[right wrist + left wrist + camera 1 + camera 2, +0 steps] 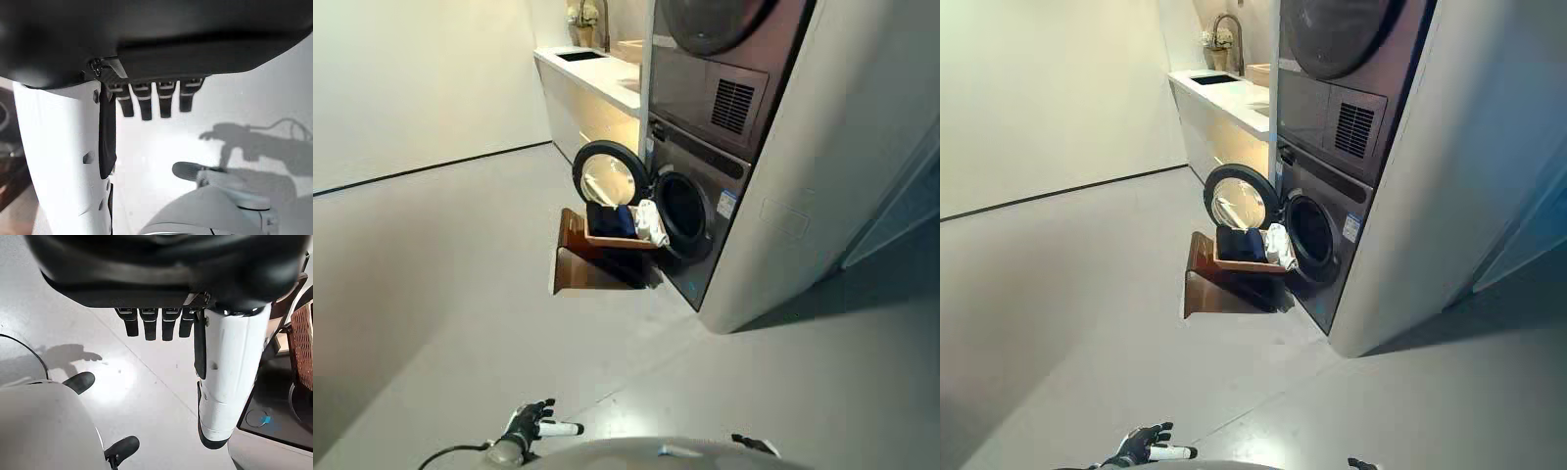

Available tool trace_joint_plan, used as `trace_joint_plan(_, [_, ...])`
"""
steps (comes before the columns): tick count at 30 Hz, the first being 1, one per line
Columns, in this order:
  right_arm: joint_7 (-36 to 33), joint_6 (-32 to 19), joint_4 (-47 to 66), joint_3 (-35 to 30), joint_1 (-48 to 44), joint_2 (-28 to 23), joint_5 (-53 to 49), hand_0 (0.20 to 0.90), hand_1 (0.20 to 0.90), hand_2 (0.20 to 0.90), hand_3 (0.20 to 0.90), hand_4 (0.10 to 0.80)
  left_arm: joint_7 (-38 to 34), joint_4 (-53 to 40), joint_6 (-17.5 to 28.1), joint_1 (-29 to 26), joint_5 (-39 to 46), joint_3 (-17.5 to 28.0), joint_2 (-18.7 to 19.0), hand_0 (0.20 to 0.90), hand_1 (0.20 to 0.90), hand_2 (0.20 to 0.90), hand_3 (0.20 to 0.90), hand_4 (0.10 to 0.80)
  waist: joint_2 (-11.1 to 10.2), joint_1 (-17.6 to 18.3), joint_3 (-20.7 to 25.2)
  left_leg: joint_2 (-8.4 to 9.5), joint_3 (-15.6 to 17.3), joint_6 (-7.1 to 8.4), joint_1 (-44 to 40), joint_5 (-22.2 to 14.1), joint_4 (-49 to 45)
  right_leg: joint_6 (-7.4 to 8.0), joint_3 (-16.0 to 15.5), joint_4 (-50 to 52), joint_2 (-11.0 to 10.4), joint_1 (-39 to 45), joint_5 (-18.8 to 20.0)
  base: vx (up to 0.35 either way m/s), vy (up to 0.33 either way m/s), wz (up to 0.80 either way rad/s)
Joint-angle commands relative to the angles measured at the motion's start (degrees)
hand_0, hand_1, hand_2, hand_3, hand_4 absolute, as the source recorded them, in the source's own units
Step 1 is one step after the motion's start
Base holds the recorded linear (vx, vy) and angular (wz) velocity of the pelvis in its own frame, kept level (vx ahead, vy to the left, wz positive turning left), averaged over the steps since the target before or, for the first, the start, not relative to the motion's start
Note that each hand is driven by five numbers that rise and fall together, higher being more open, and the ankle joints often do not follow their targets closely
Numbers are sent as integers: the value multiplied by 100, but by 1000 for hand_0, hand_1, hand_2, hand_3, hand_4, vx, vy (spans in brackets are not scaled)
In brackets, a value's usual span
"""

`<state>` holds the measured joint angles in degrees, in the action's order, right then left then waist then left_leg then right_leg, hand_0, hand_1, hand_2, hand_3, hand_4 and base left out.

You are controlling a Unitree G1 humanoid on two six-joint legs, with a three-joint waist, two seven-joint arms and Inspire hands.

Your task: Pick up the clothes and place them into the washing machine

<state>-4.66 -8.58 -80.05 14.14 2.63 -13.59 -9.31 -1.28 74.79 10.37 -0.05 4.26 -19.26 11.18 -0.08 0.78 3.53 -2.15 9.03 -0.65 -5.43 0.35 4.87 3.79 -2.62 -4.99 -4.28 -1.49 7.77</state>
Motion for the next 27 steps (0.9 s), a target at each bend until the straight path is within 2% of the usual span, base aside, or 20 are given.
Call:
trace_joint_plan(1, [98,-7,-201,262,-595,-66,209,900,900,900,900,800,-3,228,188,-514,53,77,13,900,900,900,900,800,-86,74,-228,282,-224,163,55,-396,13,206,-142,-1,-46,299,-476,0,0,0])
trace_joint_plan(17, [137,82,-249,244,-598,-70,301,900,900,900,900,800,41,484,7,-507,57,157,-105,900,900,900,900,800,-89,92,-258,303,-199,135,42,-423,13,208,-140,-1,-49,284,-477,0,0,0])
trace_joint_plan(22, [148,92,-206,247,-647,-113,305,900,900,900,900,800,79,507,-26,-515,45,151,-66,900,900,900,900,800,-100,103,-345,328,-150,45,89,-437,13,205,-47,165,-23,113,-436,-18,8,-5])
trace_joint_plan(23, [146,93,-190,230,-712,-154,282,900,900,900,900,800,75,493,-35,-551,61,139,-37,900,900,900,900,800,-68,80,-419,324,-145,-15,151,-430,13,228,-59,601,-2,-188,-514,-65,30,-16])
trace_joint_plan(24, [146,93,-190,229,-712,-155,282,900,900,900,900,800,75,493,-35,-552,61,139,-37,900,900,900,900,800,-68,74,-411,324,-139,-16,160,-430,13,228,-52,622,-2,-209,-524,-94,57,-31])
trace_joint_plan(26, [148,79,-110,223,-800,-213,259,900,900,900,900,800,62,371,-16,-604,145,164,57,900,900,900,900,800,22,71,-583,269,-151,-125,212,-418,-41,389,-142,1797,63,-791,-634,-68,62,-39])
trace_joint_plan(27, [158,72,-72,230,-821,-237,254,900,900,900,900,800,60,310,-13,-624,191,159,98,900,900,900,900,800,45,121,-666,245,-220,-146,229,-398,-60,467,-52,2237,98,-1015,-593,-56,26,-32])
